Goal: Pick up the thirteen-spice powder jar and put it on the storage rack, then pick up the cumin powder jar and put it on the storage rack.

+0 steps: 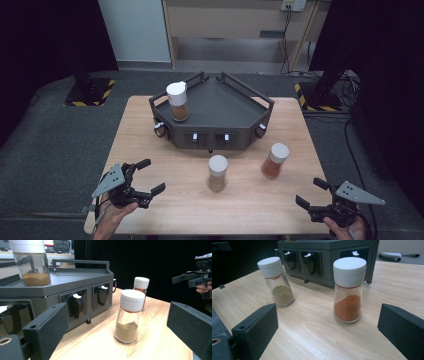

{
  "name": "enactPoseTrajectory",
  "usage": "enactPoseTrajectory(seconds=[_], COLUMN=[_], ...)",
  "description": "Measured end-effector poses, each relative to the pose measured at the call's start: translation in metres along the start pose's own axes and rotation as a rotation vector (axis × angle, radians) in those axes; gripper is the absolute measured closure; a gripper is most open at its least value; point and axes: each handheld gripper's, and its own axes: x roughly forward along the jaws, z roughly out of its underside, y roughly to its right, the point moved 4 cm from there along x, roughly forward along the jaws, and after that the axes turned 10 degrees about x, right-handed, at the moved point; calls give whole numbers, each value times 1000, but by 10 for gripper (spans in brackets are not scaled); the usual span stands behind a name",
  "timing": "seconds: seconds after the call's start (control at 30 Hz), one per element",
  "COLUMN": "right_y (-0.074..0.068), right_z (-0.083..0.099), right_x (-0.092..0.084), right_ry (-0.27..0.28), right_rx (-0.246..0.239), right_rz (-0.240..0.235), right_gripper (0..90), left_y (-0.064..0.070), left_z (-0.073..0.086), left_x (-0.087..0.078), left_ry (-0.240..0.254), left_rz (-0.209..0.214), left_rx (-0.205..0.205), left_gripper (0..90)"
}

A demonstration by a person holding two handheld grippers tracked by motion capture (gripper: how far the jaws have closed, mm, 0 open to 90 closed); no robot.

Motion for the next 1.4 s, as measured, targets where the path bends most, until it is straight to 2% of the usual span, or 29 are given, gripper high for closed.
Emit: enactPoseTrajectory(seconds=[0.53, 1.0, 1.4], right_y=[-1, 0, 0], right_z=[0, 0, 0], right_x=[1, 1, 0], right_ry=[-3, -1, 14], right_rx=[-7, -4, -5], right_rz=[-1, -5, -13], right_gripper=[38, 38, 20], left_y=[-2, -1, -2], left_z=[5, 6, 7], left_x=[-6, -7, -8], left_ry=[-14, -16, -11], left_rz=[-15, -20, -31], left_rx=[53, 66, 52], left_gripper=[20, 16, 4])
